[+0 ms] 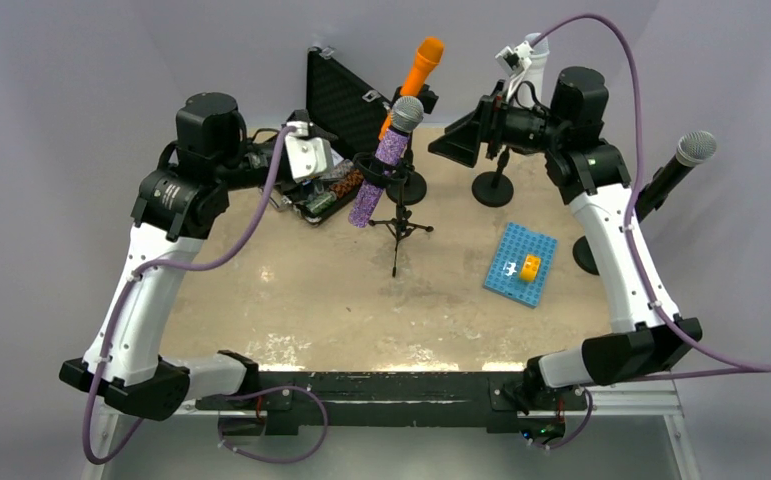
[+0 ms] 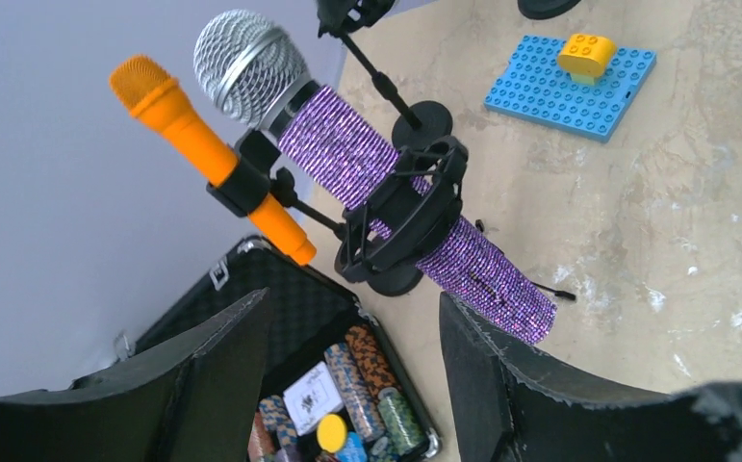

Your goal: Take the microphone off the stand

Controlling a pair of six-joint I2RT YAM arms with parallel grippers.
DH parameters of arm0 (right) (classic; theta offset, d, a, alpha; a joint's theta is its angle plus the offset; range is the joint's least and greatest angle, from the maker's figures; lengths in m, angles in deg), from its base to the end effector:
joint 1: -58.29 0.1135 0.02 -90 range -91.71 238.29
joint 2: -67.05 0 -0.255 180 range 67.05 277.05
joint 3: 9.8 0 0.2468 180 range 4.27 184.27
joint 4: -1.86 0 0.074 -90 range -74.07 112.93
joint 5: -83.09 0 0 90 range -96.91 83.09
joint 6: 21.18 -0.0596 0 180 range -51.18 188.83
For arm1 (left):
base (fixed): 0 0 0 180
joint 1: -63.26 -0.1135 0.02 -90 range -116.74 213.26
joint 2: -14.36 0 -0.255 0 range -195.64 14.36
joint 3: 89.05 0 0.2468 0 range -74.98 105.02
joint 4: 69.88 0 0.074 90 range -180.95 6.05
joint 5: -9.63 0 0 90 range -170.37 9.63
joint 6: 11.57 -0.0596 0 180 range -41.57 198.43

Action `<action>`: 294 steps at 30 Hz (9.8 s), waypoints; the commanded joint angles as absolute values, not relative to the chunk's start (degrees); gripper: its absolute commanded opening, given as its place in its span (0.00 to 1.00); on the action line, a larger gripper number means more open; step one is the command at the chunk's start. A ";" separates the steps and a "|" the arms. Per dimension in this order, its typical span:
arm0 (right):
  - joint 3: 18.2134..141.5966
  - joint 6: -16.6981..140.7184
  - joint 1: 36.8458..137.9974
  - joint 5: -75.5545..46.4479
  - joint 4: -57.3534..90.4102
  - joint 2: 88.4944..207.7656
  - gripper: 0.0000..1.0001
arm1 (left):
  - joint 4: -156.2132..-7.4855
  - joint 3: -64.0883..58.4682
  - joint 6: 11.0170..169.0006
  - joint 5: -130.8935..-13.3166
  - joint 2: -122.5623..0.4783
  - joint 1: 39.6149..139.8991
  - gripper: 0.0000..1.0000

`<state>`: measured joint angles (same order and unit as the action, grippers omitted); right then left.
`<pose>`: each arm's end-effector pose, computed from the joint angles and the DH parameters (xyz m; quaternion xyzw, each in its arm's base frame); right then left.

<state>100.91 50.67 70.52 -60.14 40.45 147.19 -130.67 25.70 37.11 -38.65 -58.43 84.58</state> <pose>0.2806 0.1097 0.4750 -0.2586 0.6891 0.4800 0.4773 0.2094 -0.1243 0.4839 0.5720 0.5415 -0.1908 0.5858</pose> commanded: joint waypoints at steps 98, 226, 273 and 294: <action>123.34 31.87 77.48 -63.42 18.38 165.38 0.00 | -137.50 26.46 16.38 -37.79 -63.36 93.38 0.00; 98.98 47.21 69.15 -69.03 17.06 138.01 0.98 | -136.96 28.92 60.98 -87.44 -59.54 74.18 0.00; 93.07 47.74 69.19 -66.88 21.60 138.25 0.95 | -114.07 -39.21 45.99 -94.65 -60.76 37.95 0.00; 90.88 52.49 69.16 -69.31 25.97 135.53 0.96 | -119.87 -38.47 43.38 -89.44 -62.14 38.04 0.67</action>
<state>91.01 50.19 69.41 -68.14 24.82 136.85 -117.25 -38.47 44.45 -93.40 -61.88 38.40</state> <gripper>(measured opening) 0.957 0.645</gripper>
